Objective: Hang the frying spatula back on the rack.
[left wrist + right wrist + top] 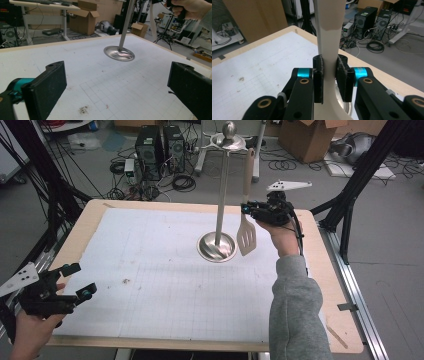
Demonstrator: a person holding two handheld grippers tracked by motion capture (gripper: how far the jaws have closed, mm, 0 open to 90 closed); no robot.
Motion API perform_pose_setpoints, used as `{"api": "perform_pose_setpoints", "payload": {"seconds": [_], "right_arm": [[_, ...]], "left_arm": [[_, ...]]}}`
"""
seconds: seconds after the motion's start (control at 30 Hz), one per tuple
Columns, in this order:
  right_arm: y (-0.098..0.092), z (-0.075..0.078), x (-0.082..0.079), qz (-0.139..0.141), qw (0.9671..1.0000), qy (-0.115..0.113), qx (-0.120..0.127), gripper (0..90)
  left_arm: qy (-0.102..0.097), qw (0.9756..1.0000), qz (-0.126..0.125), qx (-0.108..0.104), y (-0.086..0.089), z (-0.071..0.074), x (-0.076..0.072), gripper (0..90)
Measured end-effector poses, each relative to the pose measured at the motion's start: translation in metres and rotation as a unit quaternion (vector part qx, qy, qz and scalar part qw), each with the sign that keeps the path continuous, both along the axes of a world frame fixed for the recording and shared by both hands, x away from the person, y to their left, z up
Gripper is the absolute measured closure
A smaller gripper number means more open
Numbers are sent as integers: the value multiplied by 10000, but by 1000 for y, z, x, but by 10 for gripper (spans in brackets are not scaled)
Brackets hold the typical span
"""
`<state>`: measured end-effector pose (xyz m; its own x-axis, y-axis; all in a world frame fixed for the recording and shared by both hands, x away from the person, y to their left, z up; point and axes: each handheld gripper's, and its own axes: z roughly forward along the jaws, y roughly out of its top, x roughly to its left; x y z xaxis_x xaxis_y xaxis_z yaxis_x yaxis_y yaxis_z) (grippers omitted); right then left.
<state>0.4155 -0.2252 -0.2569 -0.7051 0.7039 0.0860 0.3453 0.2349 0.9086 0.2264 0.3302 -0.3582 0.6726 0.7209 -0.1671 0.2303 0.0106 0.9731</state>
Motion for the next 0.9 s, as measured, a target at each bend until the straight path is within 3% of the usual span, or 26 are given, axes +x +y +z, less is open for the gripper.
{"api": "perform_pose_setpoints", "payload": {"seconds": [0.33, 0.67, 0.73, 0.9], "right_arm": [[-4, 4, -10, -75, 9999, -119, 81, 662], [-1, 9, -24, 71, 9998, -80, 171, 231], [-1, 7, -29, 32, 9997, -165, 196, 165], [-4, 3, -37, 34, 9992, -279, 281, 141]], "left_arm": [[10, 10000, -31, 3, -3, 0, 2, 27], [-7, 9999, -126, -13, -9, 1, 6, 27], [-27, 9999, -143, -39, -11, 2, 7, 27], [-76, 9998, -166, -74, -13, 4, 11, 27]]}}
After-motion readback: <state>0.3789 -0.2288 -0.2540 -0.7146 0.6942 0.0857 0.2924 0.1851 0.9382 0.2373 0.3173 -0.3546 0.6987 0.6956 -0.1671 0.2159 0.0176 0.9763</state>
